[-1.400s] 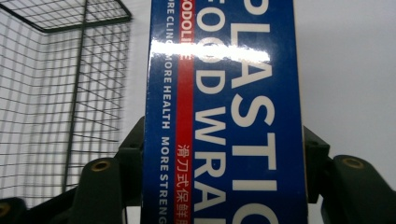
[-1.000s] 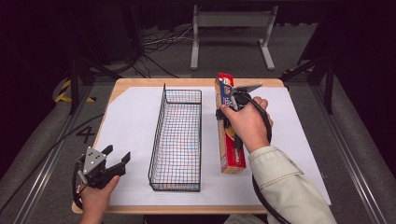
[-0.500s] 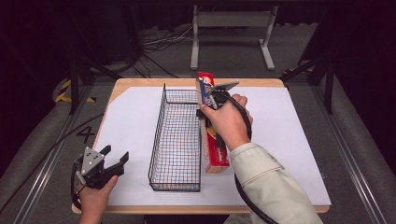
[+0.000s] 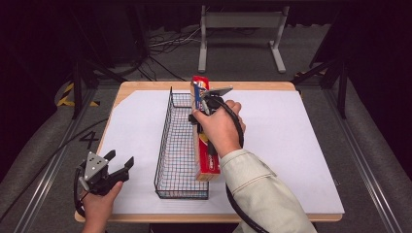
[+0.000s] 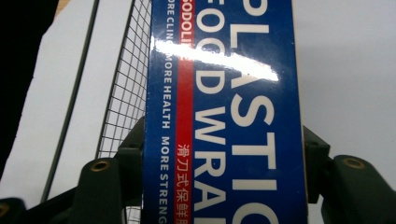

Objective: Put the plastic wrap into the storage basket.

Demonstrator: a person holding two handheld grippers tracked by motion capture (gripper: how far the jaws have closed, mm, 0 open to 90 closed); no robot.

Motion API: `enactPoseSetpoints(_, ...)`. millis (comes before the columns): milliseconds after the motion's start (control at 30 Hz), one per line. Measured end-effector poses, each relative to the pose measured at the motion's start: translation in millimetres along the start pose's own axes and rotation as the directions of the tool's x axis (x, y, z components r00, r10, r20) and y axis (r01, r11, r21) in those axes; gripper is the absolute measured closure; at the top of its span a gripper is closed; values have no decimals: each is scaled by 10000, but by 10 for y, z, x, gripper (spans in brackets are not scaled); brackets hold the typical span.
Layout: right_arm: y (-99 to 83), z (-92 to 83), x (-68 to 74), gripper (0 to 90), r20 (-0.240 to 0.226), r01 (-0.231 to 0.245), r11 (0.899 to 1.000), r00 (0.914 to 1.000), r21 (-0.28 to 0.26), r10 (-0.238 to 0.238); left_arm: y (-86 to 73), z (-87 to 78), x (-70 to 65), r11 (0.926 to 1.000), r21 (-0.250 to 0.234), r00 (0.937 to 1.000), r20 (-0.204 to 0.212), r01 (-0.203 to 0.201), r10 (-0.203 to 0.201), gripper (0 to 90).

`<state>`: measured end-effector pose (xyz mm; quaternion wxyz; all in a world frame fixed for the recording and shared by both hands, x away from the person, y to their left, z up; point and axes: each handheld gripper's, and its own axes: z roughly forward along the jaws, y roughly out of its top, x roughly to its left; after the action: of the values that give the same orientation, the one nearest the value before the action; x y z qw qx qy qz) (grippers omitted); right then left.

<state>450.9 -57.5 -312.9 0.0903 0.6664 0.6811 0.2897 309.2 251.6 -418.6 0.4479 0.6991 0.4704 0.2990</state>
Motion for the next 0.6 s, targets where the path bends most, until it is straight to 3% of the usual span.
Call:
enactPoseSetpoints(167,-29,73,35,396,-228,-224,9997,9995,-39,223,0,7,1,10000,45,10000,-23,-47,48,308)
enactPoseSetpoints(600,-133,280,118,395,186,-312,9995,9993,89,310,-7,17,-12,9999,101,10000,-9,-96,96,308)
